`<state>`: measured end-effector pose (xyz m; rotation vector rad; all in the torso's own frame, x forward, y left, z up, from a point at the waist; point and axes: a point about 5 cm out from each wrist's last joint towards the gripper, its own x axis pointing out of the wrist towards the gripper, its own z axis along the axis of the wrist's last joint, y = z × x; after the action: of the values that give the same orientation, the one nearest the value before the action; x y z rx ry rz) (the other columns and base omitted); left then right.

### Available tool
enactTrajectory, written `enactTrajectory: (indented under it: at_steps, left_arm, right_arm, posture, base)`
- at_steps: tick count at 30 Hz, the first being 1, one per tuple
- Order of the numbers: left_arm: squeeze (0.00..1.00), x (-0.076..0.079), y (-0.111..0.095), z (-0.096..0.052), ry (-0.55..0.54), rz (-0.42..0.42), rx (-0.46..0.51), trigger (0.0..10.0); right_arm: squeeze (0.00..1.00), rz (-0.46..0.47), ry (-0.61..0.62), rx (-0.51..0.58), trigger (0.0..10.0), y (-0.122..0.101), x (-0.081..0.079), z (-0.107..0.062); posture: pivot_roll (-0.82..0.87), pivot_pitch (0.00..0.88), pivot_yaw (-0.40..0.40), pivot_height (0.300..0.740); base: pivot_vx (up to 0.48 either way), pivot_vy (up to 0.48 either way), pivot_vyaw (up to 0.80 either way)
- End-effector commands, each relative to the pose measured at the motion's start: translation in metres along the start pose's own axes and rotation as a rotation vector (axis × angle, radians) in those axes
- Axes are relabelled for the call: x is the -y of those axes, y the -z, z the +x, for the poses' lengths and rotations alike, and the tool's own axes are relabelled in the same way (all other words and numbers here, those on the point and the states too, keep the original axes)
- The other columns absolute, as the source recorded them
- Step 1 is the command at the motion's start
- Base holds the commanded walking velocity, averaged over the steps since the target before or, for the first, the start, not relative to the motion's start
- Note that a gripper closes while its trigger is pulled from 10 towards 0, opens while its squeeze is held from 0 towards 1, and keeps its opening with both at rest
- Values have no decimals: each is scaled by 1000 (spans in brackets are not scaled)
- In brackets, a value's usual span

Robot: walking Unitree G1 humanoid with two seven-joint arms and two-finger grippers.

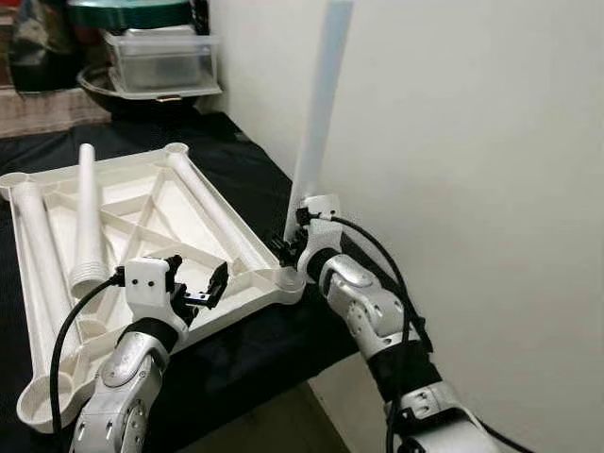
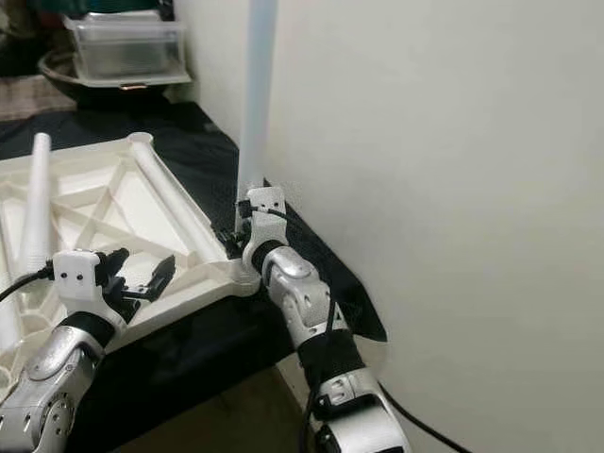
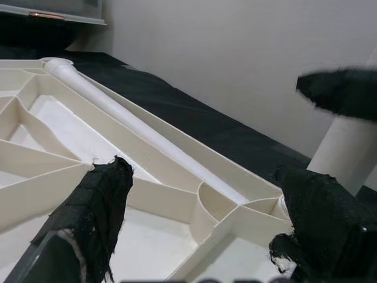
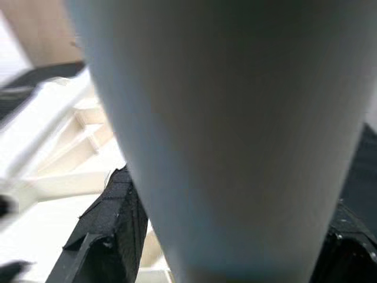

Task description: Building children table

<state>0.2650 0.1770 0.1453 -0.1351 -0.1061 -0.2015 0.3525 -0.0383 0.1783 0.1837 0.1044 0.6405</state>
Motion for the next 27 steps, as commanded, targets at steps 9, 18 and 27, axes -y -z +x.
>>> enactTrajectory:
  at_steps: [9, 18, 27]
  left_arm:
    - [0, 2, 3, 1, -1, -12, -3, 10000]
    - [0, 3, 4, -1, 2, -15, -4, 10000]
    - [0, 5, 3, -2, 5, -19, 0, 10000]
  right_arm:
    - [0, -99, -703, 51, 10000, -21, -43, -19]
    - [0, -85, -117, -77, 0, 10, -11, 12]
    - [0, -47, 509, -133, 0, 29, 34, -9]
  posture:
    - [131, 0, -137, 740]
    - [136, 0, -140, 740]
    - [130, 0, -139, 740]
  base:
    - [0, 0, 0]
    - [0, 0, 0]
    - [0, 0, 0]
